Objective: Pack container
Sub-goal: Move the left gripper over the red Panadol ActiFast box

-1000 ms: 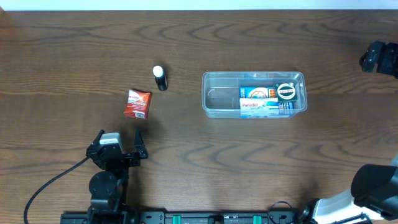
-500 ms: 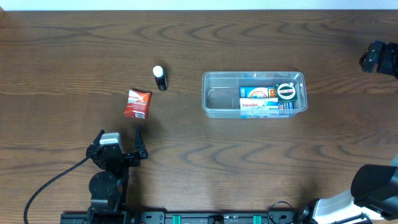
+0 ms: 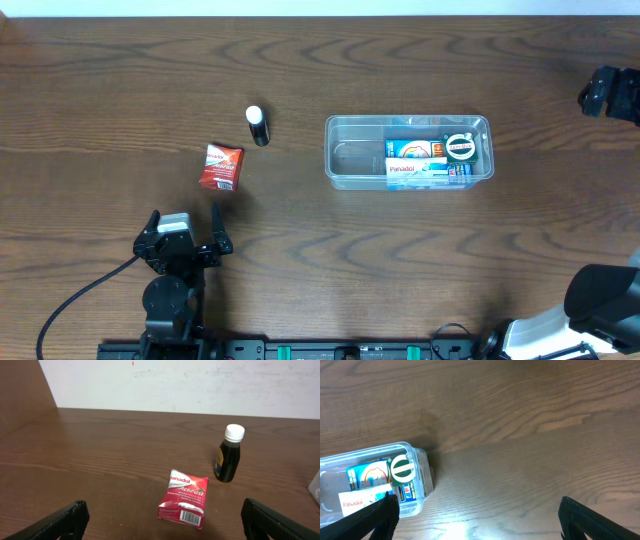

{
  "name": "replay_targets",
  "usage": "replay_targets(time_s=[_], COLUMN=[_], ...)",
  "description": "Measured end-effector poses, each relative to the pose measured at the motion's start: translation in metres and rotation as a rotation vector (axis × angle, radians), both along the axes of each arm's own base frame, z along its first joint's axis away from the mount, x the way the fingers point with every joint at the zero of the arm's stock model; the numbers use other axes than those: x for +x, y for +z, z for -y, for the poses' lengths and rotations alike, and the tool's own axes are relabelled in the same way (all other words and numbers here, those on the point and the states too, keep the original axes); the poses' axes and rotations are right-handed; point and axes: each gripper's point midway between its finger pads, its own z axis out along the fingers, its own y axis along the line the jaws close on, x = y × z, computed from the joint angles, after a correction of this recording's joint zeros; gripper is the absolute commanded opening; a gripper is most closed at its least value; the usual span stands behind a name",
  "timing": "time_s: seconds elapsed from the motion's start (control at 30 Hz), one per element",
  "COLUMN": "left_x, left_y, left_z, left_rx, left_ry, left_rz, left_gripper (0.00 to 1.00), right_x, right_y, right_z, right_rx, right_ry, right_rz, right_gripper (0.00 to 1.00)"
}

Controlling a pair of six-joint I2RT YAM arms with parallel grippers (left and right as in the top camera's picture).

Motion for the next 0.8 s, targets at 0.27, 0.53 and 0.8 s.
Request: replay_targets(time_s=[0.27, 0.53, 0.8], left_x=[0.000, 0.003, 0.005], left_y=[0.001, 0.015, 0.060], left_z=[-0.002, 0.009, 0.015], left_rx=[0.004, -0.009, -0.001], left_ry=[0.010, -0.049, -0.085], left_rz=[0.004, 0.056, -0.107], left_gripper=[0.98, 0.98, 0.98], right_x=[0.000, 0.000, 0.000], right_y=[0.000, 0.000, 0.000], right_z=[0.000, 0.000, 0.000], right_rx=[0.000, 0.000, 0.001], right_ry=[0.000, 0.000, 0.000], right_rz=[0.000, 0.000, -0.001], right_gripper=[0.99, 0.99, 0.99])
